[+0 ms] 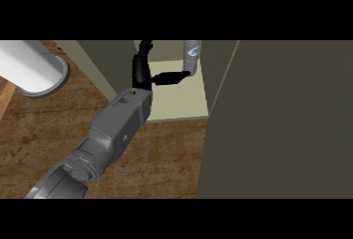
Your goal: Pick up the bottled water, place it into the cabinet and close the cabinet
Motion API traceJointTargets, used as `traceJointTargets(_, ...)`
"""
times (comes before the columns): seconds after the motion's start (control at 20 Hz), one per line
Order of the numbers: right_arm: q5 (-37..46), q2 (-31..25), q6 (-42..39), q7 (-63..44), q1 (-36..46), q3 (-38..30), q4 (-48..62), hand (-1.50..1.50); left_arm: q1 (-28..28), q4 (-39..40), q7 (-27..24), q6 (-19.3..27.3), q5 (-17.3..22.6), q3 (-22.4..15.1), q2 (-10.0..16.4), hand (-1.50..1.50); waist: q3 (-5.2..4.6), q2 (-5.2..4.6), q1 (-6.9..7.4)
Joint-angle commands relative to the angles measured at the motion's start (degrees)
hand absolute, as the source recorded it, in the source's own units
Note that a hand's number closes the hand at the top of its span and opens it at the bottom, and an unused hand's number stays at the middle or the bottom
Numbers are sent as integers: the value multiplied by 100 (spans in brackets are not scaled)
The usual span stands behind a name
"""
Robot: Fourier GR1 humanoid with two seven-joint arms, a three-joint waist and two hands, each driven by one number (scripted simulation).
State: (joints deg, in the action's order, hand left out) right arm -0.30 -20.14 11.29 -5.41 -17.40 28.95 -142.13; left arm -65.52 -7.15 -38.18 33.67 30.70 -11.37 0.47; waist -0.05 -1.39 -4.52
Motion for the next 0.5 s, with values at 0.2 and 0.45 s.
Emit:
traceJointTargets(0.2, 40, 128, 61, -162, 8, 204, -218, -150, -177, 82, -32, -670, -41, 108, 141, -150, -6, -9, 45)
traceJointTargets(0.45, -100, 79, -8, -72, -55, -40, -244, -150, 10, -453, -387, -1656, 82, 113, -45, -150, -2, 45, 79)
